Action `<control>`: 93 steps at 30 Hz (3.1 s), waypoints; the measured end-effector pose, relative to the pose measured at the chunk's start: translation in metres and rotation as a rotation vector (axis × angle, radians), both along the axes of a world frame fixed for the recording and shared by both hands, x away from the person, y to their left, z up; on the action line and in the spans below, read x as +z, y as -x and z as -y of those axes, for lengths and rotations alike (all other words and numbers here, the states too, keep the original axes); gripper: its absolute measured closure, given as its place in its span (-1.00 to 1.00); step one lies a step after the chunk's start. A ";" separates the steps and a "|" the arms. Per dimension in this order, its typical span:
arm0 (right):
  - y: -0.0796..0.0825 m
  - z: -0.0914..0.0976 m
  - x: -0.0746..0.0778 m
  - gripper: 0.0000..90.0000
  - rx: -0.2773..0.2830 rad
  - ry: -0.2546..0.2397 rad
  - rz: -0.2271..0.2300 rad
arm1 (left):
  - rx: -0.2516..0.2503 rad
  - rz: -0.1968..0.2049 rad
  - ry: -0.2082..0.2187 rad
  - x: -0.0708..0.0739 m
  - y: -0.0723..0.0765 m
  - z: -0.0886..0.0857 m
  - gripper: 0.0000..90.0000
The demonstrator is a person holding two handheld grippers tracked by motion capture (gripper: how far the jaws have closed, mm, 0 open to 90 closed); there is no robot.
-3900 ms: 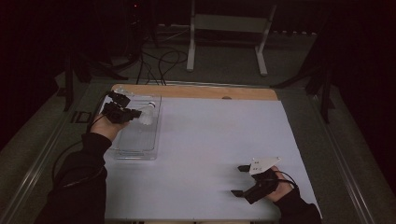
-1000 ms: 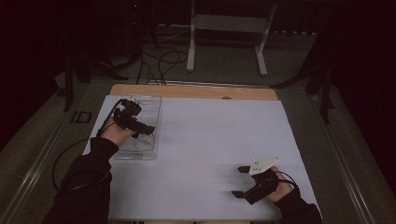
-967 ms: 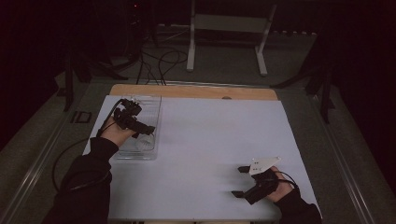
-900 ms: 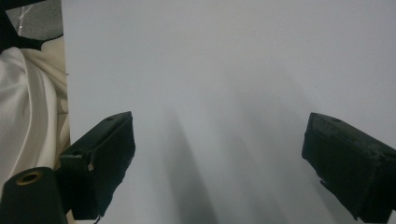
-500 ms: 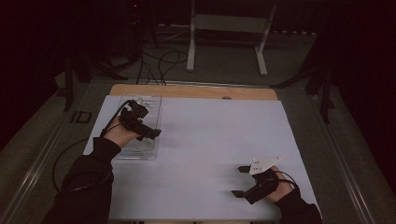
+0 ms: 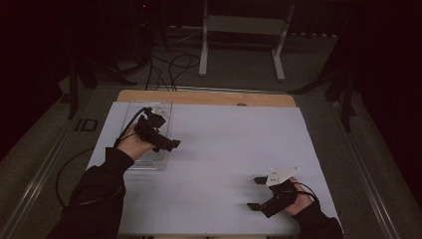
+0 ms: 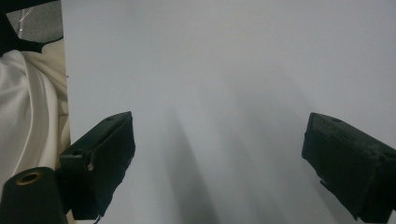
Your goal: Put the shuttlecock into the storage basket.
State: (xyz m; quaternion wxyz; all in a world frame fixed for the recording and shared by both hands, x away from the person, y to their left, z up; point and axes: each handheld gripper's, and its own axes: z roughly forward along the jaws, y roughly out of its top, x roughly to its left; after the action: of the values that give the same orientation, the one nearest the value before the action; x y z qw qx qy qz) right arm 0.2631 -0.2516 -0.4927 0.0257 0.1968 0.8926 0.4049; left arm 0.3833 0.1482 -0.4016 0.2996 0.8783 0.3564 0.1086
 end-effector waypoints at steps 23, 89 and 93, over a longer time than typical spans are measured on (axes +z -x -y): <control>0.000 0.002 0.000 -0.79 -0.010 0.002 0.002 | -0.209 0.016 0.040 -0.008 0.021 0.036 -1.00; 0.003 -0.001 0.000 -0.79 -0.004 0.011 0.020 | -0.403 -0.006 0.138 -0.075 0.100 0.017 -1.00; 0.003 -0.002 -0.001 -0.79 -0.004 0.011 0.024 | -0.399 -0.007 0.150 -0.076 0.103 0.010 -1.00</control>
State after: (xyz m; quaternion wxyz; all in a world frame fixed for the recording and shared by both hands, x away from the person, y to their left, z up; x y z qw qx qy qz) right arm 0.2598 -0.2498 -0.4936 0.0384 0.1933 0.8940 0.4023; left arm 0.2802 0.1383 -0.4779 0.3784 0.9071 0.1835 0.0170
